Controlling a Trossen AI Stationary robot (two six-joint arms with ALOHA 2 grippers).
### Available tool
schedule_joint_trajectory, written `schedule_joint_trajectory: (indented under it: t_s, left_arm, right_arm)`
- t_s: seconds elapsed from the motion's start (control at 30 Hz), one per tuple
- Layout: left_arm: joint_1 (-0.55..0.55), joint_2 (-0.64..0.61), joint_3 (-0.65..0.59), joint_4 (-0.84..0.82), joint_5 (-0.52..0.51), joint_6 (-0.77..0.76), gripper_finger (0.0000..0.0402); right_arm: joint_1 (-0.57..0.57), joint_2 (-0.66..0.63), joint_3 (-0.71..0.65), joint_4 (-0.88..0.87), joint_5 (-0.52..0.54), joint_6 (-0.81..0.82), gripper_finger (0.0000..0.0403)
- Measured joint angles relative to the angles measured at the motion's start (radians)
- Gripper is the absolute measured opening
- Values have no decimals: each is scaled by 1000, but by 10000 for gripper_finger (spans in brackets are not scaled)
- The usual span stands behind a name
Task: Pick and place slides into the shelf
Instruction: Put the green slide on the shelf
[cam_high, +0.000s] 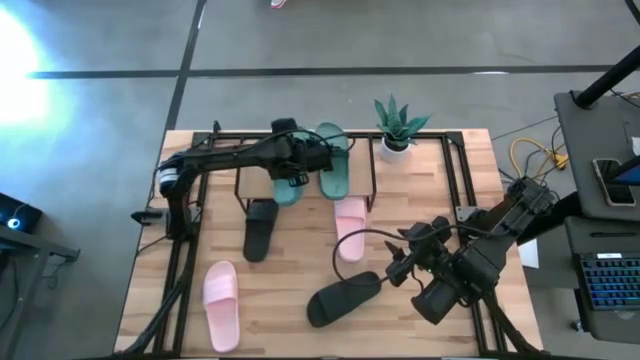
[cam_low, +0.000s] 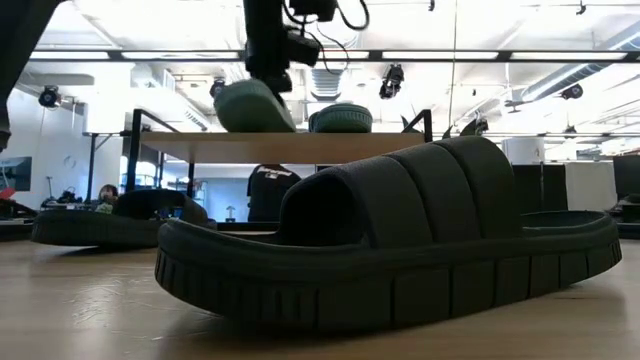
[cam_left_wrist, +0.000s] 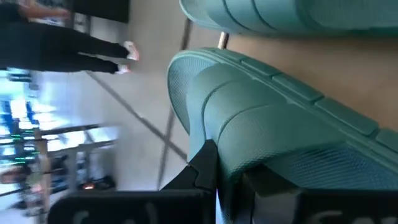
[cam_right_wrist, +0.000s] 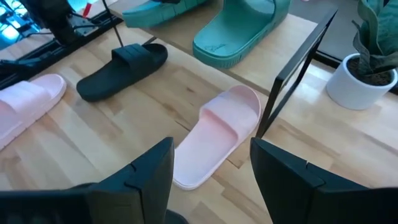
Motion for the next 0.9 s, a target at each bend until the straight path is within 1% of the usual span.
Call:
schedule_joint_trajectory:
  t_s: [0.17,0.2,0.27,0.33,0.43,0.5,0.7,0.8,0.9]
  left_arm:
    - [1,37,5,25,-67,33,1]
    - [1,38,3,27,-86,38,4]
    - [2,37,3,37,-93,43,17]
    - [3,28,6,50,-48,43,34]
    - [3,14,7,75,64,39,66]
    - [3,11,7,73,118,39,86]
    - [-1,9,7,27,106,16,131]
    - [-5,-11,7,29,131,21,141]
    - [-6,-34,10,47,145,20,144]
  right_arm:
    - [0,0,-6,-1,1,12,203]
    - [0,0,-6,0,4,16,203]
    - [0,0,-6,0,5,19,203]
    - [0,0,-6,0,5,19,203]
    - [0,0,-9,0,4,23,203]
    - [0,0,-13,0,4,23,203]
    - [0,1,-17,0,1,18,203]
    - [0,1,-17,0,-3,18,203]
    - [0,1,-17,0,-3,11,203]
